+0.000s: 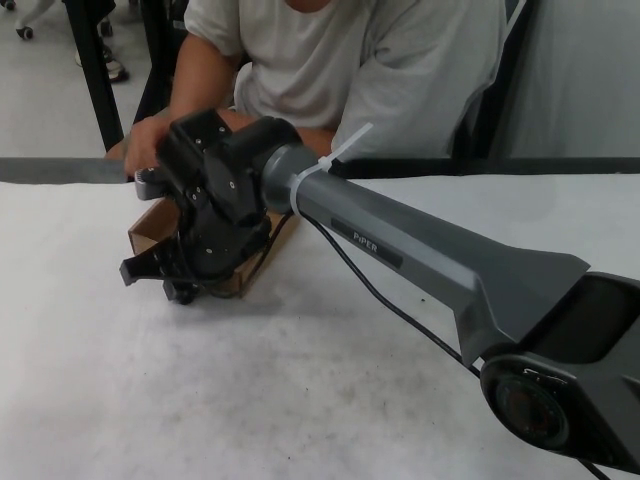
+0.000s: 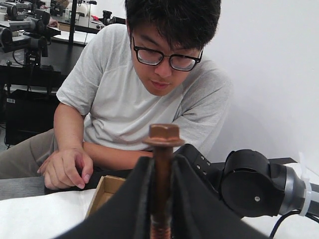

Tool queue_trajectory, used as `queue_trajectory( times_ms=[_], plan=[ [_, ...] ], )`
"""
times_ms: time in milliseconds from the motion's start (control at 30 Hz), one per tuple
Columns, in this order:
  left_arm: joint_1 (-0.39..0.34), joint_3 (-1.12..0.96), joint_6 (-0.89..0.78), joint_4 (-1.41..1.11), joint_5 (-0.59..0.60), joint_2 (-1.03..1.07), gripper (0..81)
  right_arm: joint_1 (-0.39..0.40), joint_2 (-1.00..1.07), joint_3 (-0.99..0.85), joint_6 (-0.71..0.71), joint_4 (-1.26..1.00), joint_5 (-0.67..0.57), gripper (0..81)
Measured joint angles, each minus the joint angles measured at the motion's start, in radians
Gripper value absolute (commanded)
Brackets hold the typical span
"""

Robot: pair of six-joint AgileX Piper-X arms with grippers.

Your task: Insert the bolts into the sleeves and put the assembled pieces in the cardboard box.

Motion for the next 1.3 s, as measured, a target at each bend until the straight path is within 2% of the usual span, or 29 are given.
queue_trajectory(
  times_ms=[267, 700, 1300],
  plan=[
    [0.0, 0.0, 0.0, -0.024, 0.0, 0.0, 0.8, 0.0, 0.01, -0.044, 0.066, 0.039, 0.007, 0.0],
    [0.0, 0.0, -0.015, -0.037, 0.0, -0.018, 0.8, -0.01, 0.007, -0.207, -0.014, 0.09, 0.034, 0.0],
    [-0.115, 0.0, -0.036, -0.037, 0.077, -0.023, 0.8, -0.013, -0.236, -0.215, -0.175, 0.242, 0.059, 0.0]
  ],
)
